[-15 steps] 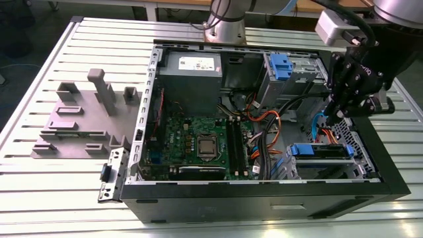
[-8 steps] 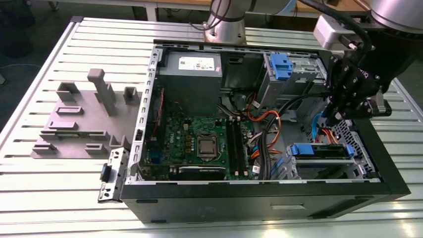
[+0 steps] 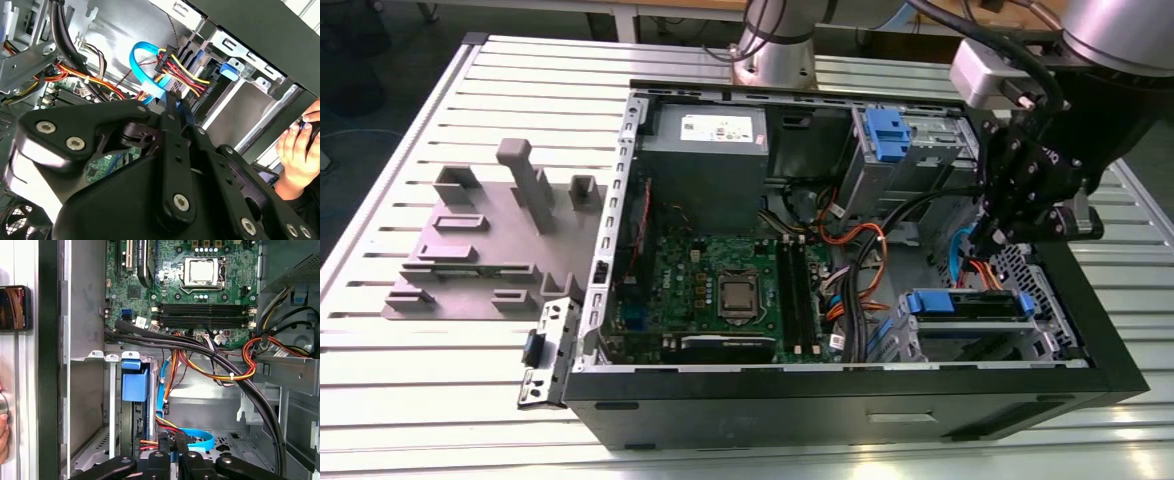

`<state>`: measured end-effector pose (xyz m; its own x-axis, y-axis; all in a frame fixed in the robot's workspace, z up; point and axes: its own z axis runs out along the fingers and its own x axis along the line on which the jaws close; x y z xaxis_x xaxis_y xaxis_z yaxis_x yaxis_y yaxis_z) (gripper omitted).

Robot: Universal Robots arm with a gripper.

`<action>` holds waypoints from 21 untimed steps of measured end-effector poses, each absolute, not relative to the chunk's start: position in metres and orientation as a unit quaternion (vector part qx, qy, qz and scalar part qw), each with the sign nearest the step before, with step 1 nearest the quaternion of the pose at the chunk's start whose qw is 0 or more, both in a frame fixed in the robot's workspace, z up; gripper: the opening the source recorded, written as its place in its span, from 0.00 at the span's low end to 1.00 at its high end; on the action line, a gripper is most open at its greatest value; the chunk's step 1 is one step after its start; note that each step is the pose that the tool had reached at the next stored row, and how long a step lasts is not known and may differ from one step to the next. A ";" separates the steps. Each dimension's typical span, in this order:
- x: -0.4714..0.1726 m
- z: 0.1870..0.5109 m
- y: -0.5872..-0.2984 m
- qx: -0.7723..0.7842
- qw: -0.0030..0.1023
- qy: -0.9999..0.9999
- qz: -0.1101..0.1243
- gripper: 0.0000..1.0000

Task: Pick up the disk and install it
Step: 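Insert the second disk wire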

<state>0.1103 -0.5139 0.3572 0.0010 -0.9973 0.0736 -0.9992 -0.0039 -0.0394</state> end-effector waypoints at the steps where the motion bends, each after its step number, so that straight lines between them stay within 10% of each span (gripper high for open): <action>1: 0.110 0.357 -0.514 0.707 0.013 -0.706 0.041 0.16; 21: 0.110 0.356 -0.515 0.707 0.012 -0.706 0.040 0.16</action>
